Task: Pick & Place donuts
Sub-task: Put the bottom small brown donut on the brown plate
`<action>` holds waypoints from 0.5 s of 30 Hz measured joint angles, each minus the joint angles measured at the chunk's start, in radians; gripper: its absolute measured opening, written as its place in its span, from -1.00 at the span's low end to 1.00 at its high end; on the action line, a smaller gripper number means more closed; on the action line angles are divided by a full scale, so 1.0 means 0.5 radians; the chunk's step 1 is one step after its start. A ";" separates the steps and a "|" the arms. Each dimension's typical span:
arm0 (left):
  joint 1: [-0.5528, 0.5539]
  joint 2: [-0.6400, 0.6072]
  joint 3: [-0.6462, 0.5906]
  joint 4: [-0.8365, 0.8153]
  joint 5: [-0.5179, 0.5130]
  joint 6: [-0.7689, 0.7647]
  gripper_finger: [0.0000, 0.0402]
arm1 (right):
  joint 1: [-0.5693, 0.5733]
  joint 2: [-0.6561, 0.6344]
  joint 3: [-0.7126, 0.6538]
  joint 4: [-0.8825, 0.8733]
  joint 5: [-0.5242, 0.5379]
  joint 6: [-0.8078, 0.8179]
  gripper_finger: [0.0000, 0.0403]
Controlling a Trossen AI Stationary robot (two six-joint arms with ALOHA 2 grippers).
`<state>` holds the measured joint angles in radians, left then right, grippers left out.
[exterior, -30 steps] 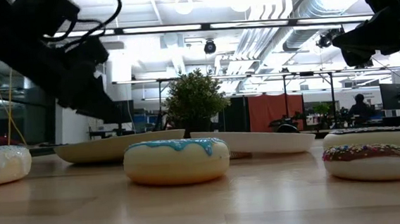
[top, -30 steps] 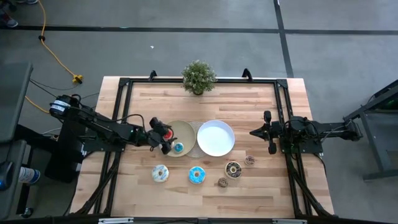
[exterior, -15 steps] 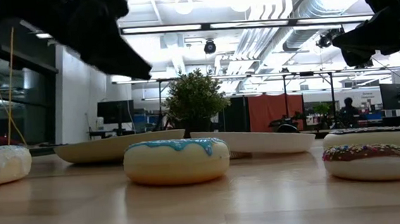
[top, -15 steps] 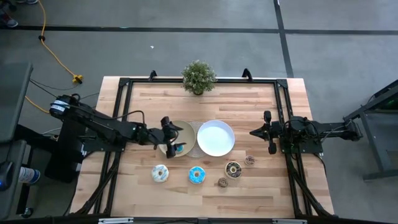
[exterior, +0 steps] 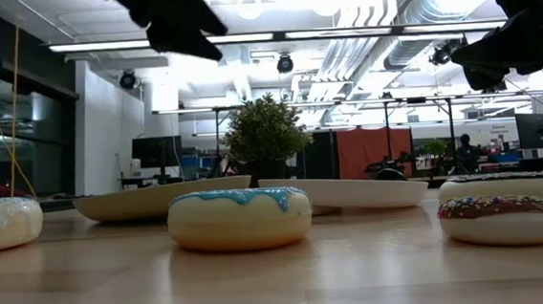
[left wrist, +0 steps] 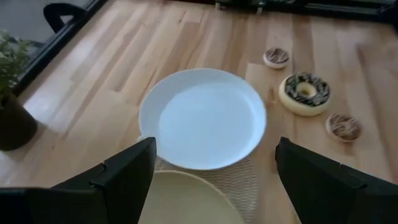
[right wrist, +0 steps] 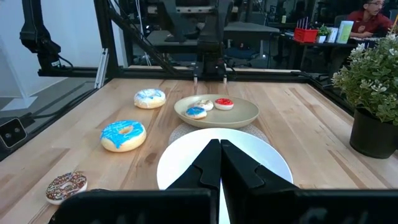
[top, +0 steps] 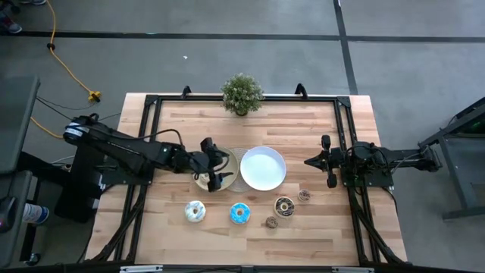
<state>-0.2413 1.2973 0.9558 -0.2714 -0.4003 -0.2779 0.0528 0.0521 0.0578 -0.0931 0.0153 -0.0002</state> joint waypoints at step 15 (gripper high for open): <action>-0.002 0.405 0.882 -0.734 0.313 -0.166 0.59 | 0.001 -0.001 0.000 0.000 0.000 0.000 -1.00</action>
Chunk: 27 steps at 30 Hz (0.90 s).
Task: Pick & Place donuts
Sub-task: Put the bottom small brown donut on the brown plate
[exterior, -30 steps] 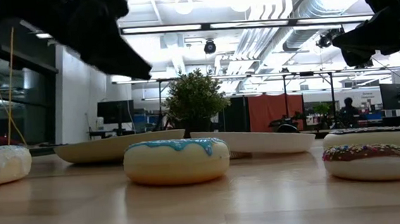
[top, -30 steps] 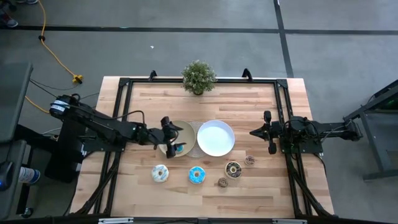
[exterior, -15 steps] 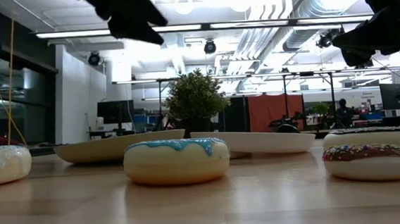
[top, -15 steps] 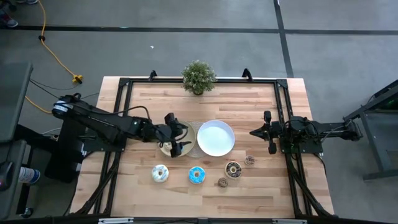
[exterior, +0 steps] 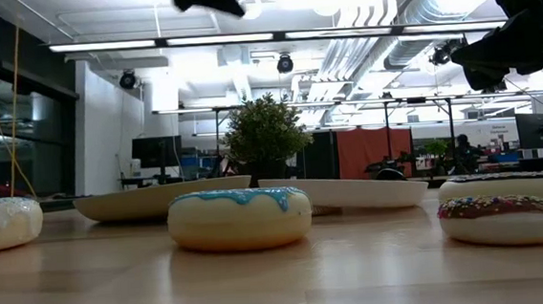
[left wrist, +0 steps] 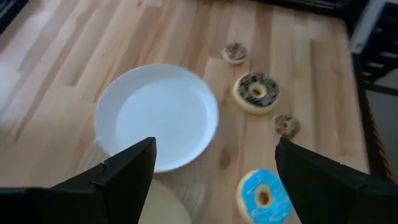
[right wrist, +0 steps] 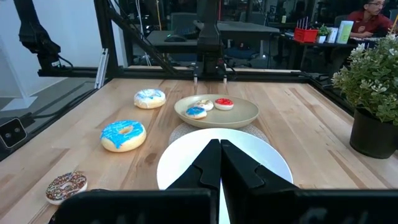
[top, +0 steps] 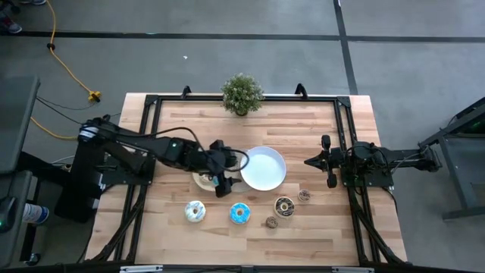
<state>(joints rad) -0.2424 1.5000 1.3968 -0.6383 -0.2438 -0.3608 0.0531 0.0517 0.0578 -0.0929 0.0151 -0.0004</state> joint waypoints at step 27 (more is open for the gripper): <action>-0.323 0.727 0.329 0.847 0.262 0.681 0.59 | 0.000 0.002 0.001 0.000 0.000 0.000 -1.00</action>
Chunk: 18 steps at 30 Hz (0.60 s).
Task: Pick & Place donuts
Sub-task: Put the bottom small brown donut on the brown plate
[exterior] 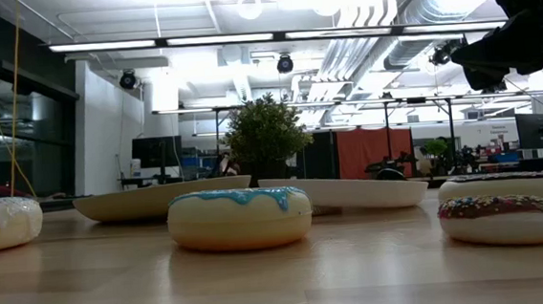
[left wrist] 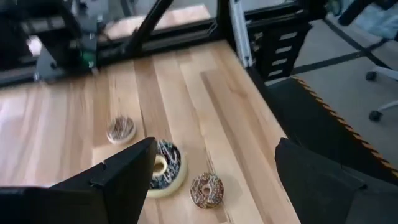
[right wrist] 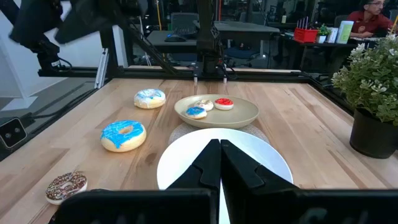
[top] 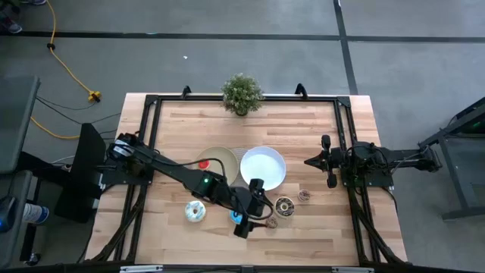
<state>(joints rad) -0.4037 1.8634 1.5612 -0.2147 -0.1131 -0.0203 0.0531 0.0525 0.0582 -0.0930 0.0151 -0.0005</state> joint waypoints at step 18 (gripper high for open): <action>-0.150 0.347 -0.004 0.037 -0.589 -0.628 0.59 | 0.000 -0.001 0.000 -0.001 0.000 0.000 -1.00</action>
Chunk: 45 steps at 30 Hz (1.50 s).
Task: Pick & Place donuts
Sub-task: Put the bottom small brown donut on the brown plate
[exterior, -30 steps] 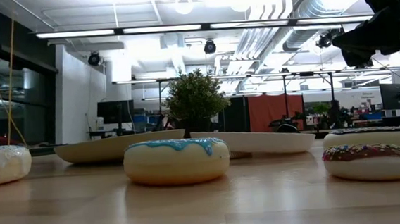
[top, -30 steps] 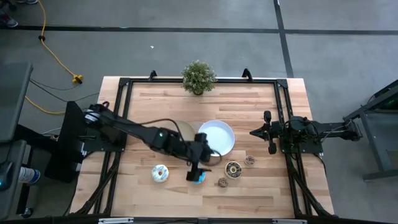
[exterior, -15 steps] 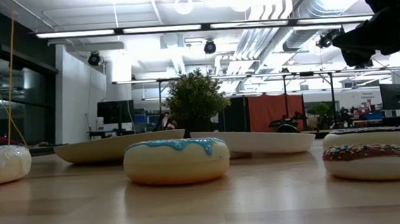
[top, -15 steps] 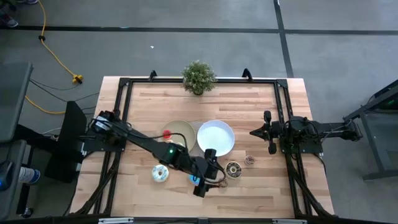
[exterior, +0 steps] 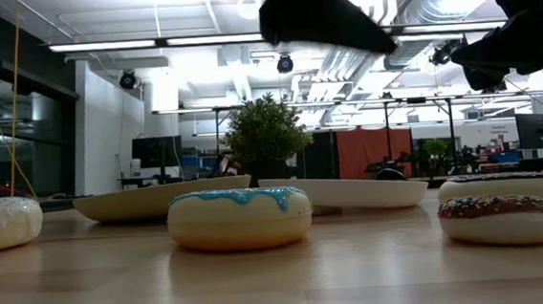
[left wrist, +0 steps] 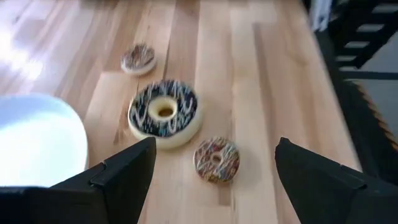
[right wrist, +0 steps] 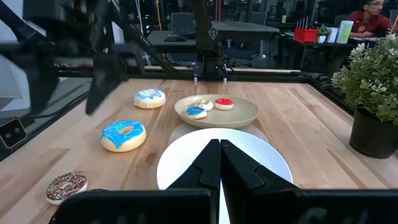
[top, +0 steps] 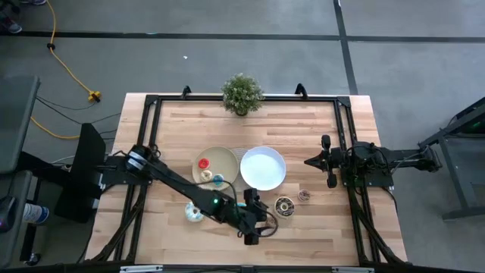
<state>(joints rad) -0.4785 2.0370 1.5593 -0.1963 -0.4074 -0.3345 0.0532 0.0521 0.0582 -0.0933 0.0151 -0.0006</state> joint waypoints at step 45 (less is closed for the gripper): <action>-0.020 0.483 0.002 0.376 -0.135 -0.018 0.59 | -0.001 -0.001 0.000 0.000 0.000 0.000 -1.00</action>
<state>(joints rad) -0.4887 2.2784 1.5600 -0.0082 -0.4747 -0.3435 0.0528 0.0517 0.0582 -0.0931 0.0151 -0.0004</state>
